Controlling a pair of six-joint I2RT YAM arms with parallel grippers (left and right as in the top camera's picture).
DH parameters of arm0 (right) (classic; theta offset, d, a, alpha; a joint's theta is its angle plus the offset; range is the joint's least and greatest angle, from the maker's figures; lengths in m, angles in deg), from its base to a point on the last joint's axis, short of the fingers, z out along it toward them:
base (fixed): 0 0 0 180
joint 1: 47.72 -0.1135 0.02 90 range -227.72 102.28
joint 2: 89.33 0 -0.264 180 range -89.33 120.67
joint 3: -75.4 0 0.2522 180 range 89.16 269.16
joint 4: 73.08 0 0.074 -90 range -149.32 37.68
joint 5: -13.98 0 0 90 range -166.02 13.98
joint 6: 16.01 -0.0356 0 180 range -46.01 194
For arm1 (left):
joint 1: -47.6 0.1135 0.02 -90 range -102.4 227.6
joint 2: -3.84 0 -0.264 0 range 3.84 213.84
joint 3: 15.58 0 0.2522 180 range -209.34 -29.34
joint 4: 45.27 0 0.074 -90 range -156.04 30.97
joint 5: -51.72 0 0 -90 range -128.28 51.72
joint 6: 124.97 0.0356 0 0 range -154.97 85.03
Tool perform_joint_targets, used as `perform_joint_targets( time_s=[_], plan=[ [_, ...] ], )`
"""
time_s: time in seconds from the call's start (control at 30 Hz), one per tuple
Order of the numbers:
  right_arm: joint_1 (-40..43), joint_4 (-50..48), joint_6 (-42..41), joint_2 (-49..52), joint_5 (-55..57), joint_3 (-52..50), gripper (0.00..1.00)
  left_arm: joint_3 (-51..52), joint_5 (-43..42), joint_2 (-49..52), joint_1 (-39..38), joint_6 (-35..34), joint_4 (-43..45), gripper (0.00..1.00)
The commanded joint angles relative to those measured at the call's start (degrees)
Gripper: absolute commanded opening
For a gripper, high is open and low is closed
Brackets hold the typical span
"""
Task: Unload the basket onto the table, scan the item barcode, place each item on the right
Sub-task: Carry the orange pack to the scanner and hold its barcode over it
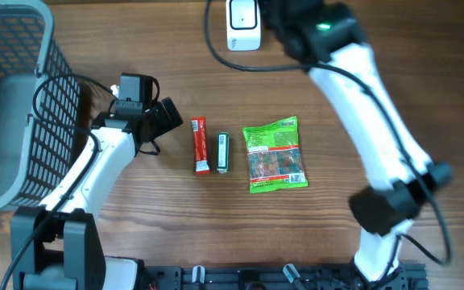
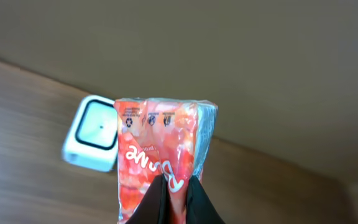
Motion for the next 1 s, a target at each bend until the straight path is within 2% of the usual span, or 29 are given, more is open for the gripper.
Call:
perform_joint_targets(
  time_s=[0.0, 0.23, 0.57, 0.67, 0.8, 0.97],
  plan=[
    [-0.24, -5.55, 9.31, 6.82, 5.62, 0.90, 0.05, -0.11, -0.26, -0.52, 0.15, -0.76, 0.13, 1.00],
    [-0.24, -17.75, 12.39, 19.15, 2.89, 0.83, 0.04, -0.11, -0.26, -0.52, 0.15, -0.74, 0.13, 1.00],
    [-0.26, -24.02, 12.68, 26.14, 0.68, 0.57, 0.04, -0.11, -0.26, -0.52, 0.15, -0.76, 0.13, 1.00],
    [-0.26, -26.21, 16.20, 27.26, 0.66, 0.50, 0.04, -0.11, -0.26, -0.52, 0.15, -0.76, 0.13, 1.00],
    [-0.50, -31.45, 28.17, 29.16, 1.57, 0.50, 0.04, -0.11, -0.26, -0.52, 0.15, -0.76, 0.13, 1.00],
    [-0.50, -34.88, 34.86, 29.16, 1.75, 0.50, 0.04, -0.11, -0.26, -0.52, 0.15, -0.76, 0.13, 1.00]
  ],
)
